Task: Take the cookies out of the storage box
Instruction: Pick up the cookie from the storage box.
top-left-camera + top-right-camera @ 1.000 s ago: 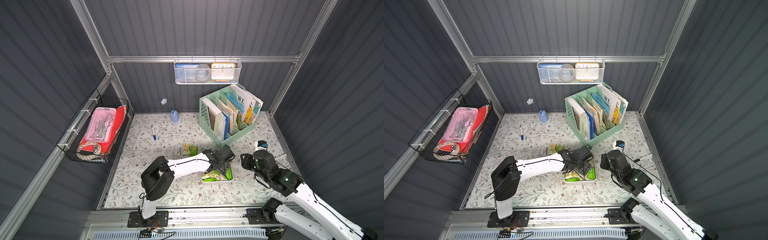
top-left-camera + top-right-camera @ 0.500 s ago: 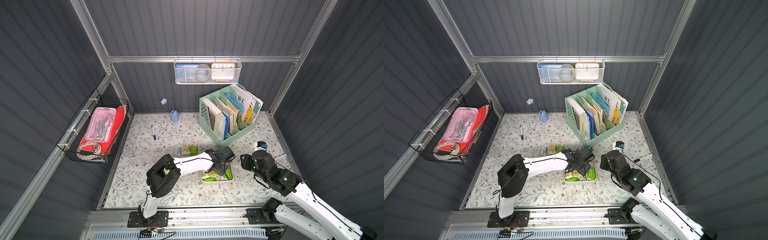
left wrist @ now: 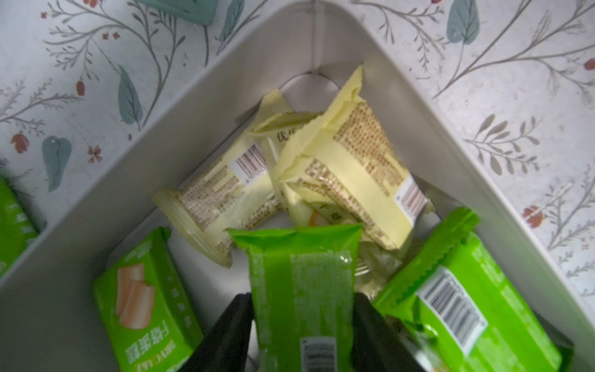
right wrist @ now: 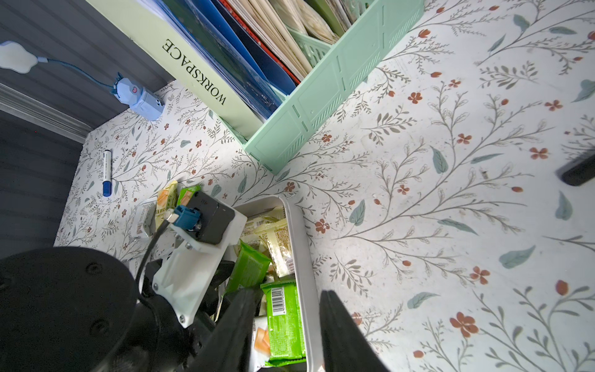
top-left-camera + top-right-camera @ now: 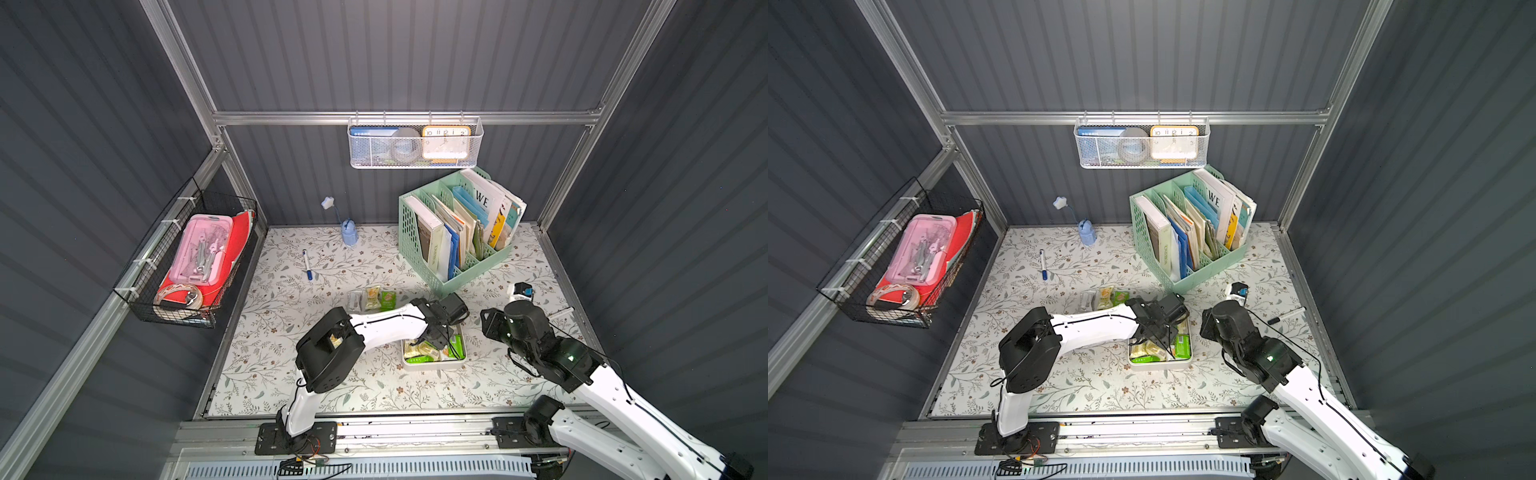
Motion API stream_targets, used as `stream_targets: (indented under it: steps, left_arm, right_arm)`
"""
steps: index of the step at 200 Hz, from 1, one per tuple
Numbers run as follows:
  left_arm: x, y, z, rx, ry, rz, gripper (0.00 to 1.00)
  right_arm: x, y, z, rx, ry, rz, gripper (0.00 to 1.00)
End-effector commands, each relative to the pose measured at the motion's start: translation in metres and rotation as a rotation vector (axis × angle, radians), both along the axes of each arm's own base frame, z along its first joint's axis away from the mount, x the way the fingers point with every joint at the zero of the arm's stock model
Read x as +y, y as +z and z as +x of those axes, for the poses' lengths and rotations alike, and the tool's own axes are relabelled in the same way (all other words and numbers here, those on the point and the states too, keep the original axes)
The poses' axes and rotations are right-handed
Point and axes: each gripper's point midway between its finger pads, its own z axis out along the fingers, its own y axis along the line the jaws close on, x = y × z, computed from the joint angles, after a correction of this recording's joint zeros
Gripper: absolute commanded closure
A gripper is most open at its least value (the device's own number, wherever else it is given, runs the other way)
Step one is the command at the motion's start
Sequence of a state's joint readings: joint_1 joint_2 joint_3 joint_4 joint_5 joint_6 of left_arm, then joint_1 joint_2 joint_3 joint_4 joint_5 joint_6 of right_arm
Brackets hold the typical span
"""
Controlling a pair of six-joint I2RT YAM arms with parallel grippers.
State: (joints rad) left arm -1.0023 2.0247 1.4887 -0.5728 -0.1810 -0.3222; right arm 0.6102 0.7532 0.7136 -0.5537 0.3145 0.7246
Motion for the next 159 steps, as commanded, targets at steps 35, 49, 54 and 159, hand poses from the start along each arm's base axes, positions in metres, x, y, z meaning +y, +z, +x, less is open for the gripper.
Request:
stream_targets:
  steps: [35,49,54,159]
  left_arm:
    - [0.008,0.005,0.012,-0.032,0.084,0.017,0.56]
    - [0.008,0.012,0.014,-0.045,0.103,-0.004,0.59]
    - [0.008,0.015,0.014,-0.049,0.111,-0.01,0.6]
    - [0.07,0.091,0.031,-0.139,0.409,-0.194,0.61]
  right_arm:
    - [-0.001,-0.003,-0.001,0.011,-0.007,-0.001,0.61]
    - [-0.002,-0.003,-0.001,0.012,-0.008,-0.001,0.61]
    - [-0.001,-0.003,-0.001,0.012,-0.007,-0.001,0.61]
    - [0.002,0.002,0.001,0.005,0.001,0.009,0.61]
